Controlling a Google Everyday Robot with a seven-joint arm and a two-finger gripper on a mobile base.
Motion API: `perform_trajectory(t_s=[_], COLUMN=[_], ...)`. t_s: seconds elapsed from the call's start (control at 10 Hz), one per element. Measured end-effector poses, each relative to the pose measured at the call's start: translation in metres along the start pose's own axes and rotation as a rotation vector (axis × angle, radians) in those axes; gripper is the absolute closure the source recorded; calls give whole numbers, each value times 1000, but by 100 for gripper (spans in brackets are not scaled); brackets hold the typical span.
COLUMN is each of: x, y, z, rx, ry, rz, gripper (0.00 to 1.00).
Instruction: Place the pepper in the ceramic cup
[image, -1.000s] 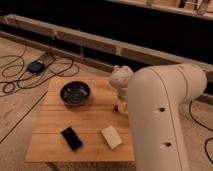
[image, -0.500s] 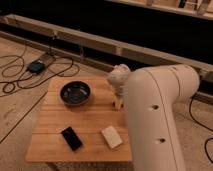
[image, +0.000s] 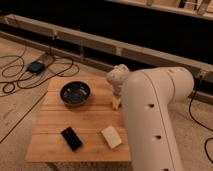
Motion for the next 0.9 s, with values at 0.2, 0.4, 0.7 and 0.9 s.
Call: perform_trajectory(t_s=[0.2, 0.4, 0.7, 0.9], x=[2, 2, 7, 6], y=[-2, -4, -11, -15], z=[2, 0, -7, -18], rx=[-21, -29, -33, -32], ry=[-10, -9, -3, -4], rz=[18, 23, 29, 25], gripper=[60, 78, 100, 100])
